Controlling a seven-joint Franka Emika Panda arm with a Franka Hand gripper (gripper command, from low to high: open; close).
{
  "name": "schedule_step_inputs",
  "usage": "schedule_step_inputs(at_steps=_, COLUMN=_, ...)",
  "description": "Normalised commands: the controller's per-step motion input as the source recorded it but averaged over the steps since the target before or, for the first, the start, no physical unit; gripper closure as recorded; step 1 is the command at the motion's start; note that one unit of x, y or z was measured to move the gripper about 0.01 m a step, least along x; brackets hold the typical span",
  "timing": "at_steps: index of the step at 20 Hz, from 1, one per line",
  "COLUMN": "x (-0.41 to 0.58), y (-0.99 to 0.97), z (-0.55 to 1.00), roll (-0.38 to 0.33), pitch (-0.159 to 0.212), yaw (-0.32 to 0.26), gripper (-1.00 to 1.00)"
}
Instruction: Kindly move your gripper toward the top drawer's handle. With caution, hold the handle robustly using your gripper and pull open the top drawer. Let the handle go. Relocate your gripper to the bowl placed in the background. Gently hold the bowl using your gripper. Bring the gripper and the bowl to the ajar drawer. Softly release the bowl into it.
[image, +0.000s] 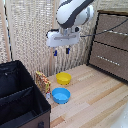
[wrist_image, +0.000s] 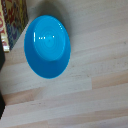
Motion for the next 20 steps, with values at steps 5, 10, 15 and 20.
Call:
schedule_step_inputs(at_steps=5, x=0.027, y=0.0, z=0.0, roll=-0.302, pitch=-0.026, yaw=0.188, gripper=-1.0)
schedule_step_inputs(at_steps=10, x=0.003, y=-0.05, z=0.08, roll=-0.259, pitch=-0.055, yaw=0.203, gripper=-1.0)
schedule_step_inputs(at_steps=15, x=0.0, y=-0.09, z=0.01, roll=-0.268, pitch=-0.07, yaw=0.207, gripper=-1.0)
schedule_step_inputs(at_steps=20, x=0.0, y=-0.09, z=0.0, roll=-0.283, pitch=-0.062, yaw=0.19, gripper=-1.0)
